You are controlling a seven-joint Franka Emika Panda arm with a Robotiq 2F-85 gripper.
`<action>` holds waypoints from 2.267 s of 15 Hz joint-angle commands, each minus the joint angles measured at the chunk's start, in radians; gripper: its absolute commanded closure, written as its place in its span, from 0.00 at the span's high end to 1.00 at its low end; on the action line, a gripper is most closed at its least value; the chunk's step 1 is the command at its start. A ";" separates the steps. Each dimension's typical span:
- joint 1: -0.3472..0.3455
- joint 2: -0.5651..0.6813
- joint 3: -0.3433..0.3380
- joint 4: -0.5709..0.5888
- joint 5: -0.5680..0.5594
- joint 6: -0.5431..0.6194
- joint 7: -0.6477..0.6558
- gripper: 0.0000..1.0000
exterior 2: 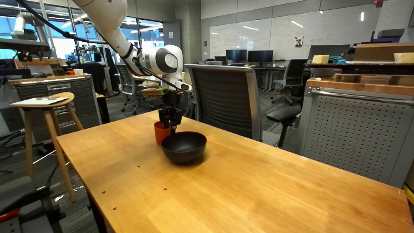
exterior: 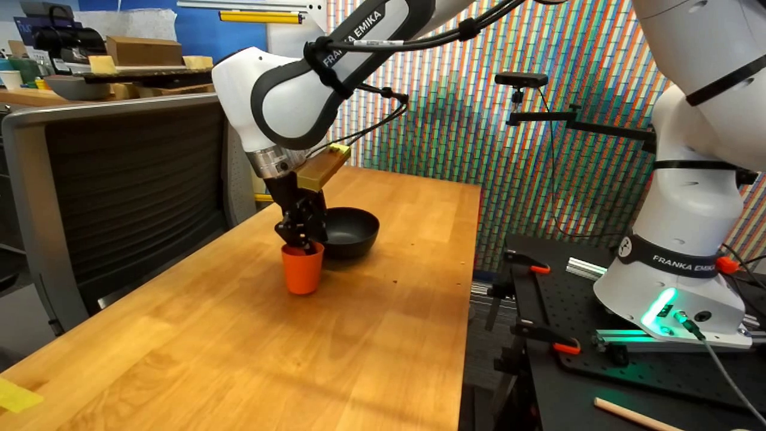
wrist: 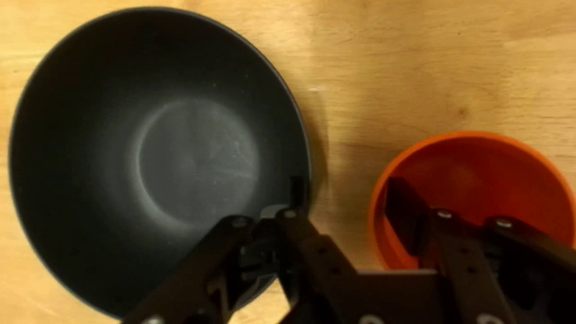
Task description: Move the bowl and cup towards you then put the cup in the bowl
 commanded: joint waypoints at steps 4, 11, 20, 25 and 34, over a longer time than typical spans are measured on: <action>-0.045 0.000 0.039 0.005 0.215 -0.038 -0.081 0.05; -0.039 -0.041 0.020 -0.016 0.245 -0.055 -0.078 0.07; 0.001 -0.227 0.005 -0.068 0.149 -0.128 -0.068 0.07; 0.000 -0.227 -0.009 -0.144 0.117 -0.123 -0.035 0.06; -0.003 -0.140 -0.023 -0.192 0.099 -0.119 -0.033 0.08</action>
